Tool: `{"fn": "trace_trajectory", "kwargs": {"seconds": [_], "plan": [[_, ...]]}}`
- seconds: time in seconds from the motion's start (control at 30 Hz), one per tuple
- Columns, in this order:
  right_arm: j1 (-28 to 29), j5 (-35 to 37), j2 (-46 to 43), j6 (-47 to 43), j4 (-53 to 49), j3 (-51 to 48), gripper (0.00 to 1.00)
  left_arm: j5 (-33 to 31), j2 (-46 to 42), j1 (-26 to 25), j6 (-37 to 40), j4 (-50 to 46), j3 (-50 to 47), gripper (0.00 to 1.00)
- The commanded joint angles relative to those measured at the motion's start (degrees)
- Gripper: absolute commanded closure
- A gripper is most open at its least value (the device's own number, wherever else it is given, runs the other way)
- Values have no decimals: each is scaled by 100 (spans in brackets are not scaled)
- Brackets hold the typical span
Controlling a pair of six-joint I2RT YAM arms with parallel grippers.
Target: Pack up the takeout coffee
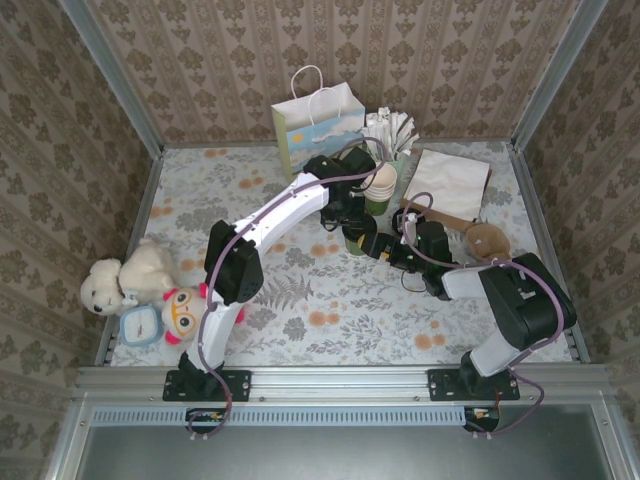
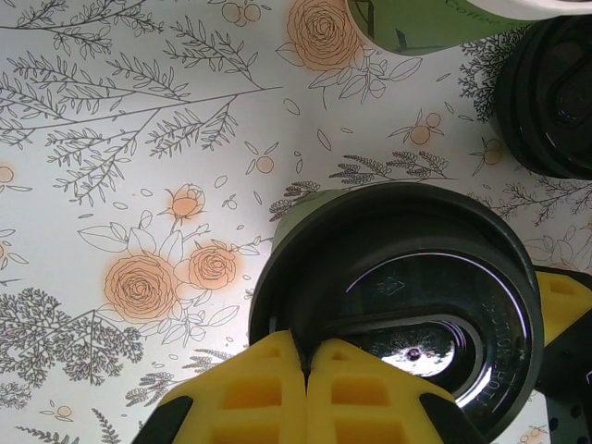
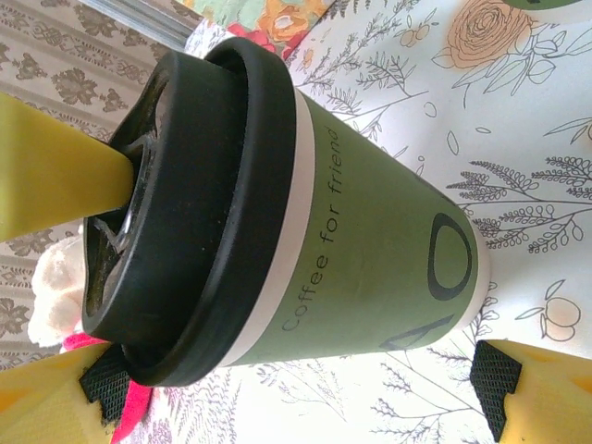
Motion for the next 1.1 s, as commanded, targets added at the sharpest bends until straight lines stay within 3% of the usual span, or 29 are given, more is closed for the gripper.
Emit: {"fn": "trace_trajectory", "kwargs": {"seconds": [0.0, 0.3, 0.4, 0.67, 1.07], "plan": [[-152, -223, 31, -132, -1008, 200, 2, 193, 433, -37, 110, -284, -114, 100], [-503, -1131, -64, 971, -1717, 1142, 1, 57, 433, -45, 491, -645, 427, 100], [-504, -1381, -63, 1186, -1456, 1261, 1, -21, 431, -52, 545, -749, 528, 100], [-494, -804, -164, 965, -2339, 1471, 2, 148, 441, -54, 707, -1018, 702, 100], [-351, -1381, 502, 1015, -2602, 1756, 14, 255, 459, -66, 914, -1062, 779, 94]]}}
